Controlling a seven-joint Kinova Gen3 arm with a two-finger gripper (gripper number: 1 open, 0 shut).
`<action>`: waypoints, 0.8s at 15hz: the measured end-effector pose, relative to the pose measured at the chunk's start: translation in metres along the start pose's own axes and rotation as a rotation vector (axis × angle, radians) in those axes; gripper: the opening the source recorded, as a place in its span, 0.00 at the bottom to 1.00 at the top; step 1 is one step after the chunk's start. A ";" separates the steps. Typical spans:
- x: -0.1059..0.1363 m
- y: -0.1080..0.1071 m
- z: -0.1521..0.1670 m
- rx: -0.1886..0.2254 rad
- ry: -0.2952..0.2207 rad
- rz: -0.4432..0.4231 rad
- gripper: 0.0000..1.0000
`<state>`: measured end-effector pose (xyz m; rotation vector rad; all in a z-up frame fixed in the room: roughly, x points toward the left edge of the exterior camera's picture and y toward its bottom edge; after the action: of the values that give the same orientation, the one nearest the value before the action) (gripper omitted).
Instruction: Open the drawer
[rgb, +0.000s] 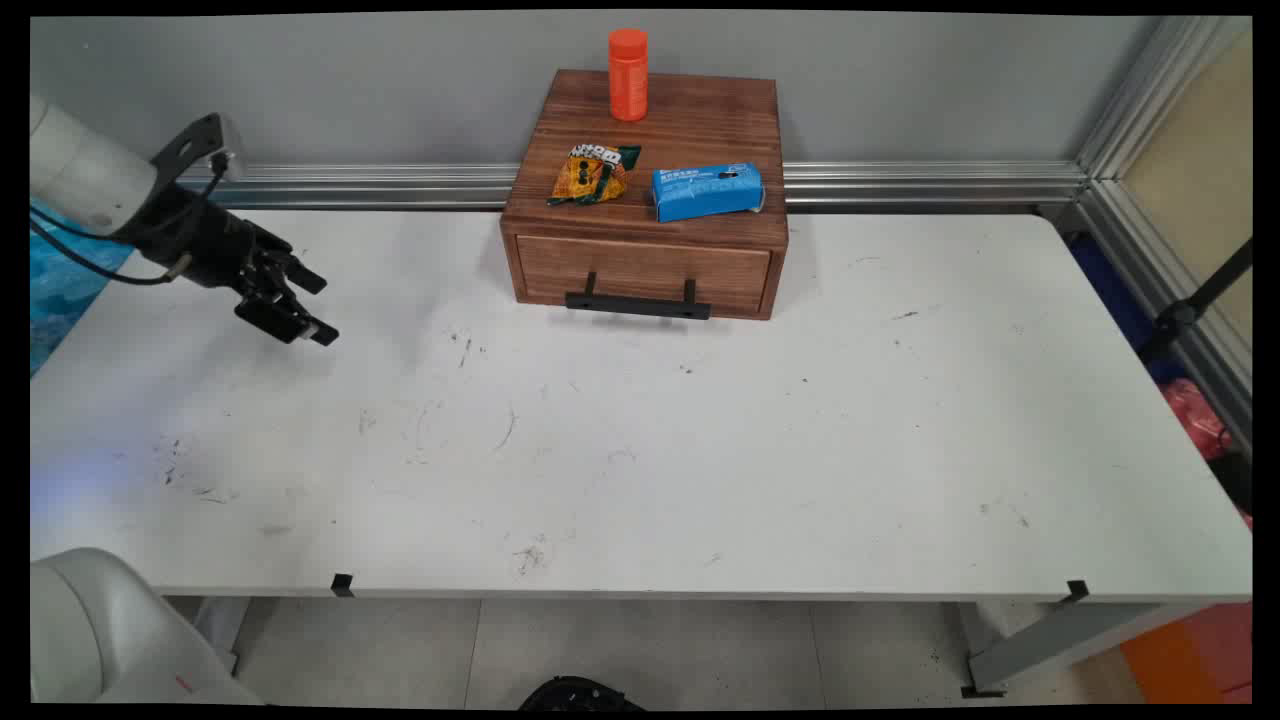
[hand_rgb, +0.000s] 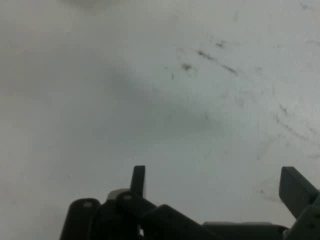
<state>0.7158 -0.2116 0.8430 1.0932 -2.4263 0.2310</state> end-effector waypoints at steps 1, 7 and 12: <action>0.004 0.001 0.002 -0.006 0.006 0.002 1.00; 0.050 0.016 0.017 -0.035 0.063 0.010 1.00; 0.109 0.031 0.034 -0.028 0.104 -0.008 1.00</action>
<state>0.6183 -0.2745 0.8664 1.0519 -2.3263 0.2450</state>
